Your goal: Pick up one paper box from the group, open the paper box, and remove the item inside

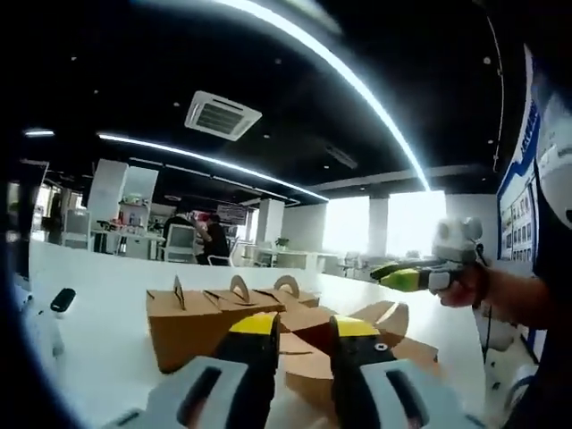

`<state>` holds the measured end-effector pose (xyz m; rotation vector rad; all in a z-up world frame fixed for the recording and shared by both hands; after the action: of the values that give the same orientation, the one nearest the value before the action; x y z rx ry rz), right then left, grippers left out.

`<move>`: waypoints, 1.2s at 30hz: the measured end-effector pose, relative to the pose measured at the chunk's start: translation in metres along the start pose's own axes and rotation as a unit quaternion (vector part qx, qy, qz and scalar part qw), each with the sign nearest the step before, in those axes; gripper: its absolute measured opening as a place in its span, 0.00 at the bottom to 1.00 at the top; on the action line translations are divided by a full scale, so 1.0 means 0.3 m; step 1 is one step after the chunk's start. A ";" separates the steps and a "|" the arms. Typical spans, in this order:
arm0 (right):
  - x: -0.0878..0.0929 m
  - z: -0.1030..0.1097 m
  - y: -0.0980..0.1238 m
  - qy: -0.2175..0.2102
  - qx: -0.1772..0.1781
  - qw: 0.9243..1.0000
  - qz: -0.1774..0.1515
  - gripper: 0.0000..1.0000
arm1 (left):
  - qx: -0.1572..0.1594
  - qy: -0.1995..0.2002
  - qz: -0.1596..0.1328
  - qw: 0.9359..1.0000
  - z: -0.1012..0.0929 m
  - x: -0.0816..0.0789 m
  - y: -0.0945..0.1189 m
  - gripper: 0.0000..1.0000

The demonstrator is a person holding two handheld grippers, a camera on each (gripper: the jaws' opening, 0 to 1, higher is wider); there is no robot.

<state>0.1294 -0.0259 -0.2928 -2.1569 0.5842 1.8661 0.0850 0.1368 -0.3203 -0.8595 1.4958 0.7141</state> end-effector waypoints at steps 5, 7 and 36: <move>0.022 -0.001 -0.002 -0.018 -0.003 1.000 -0.002 0.19 | -0.004 -0.023 -0.010 1.000 -0.015 -0.055 0.027 0.26; 0.046 -0.021 0.000 -0.029 0.009 1.000 0.006 0.19 | -0.004 -0.021 -0.013 1.000 -0.019 -0.073 0.035 0.27; 0.092 -0.023 0.043 -0.045 0.000 0.998 0.032 0.22 | 0.001 -0.020 0.020 1.000 0.053 -0.037 0.114 0.25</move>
<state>0.1330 -0.0444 -0.3176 -2.0648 0.6419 1.9851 0.0650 0.1696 -0.3124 -0.8108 1.4806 0.7547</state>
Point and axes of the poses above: the point that each gripper's makers call its tool centre point, and the gripper's own axes: y roughly backward along the fingers, z roughly to its left, x roughly out of its underside, the point moved 2 cm from there along y, roughly backward along the fingers, and after that the axes turned 4 degrees about -x, right-handed, at the moved point
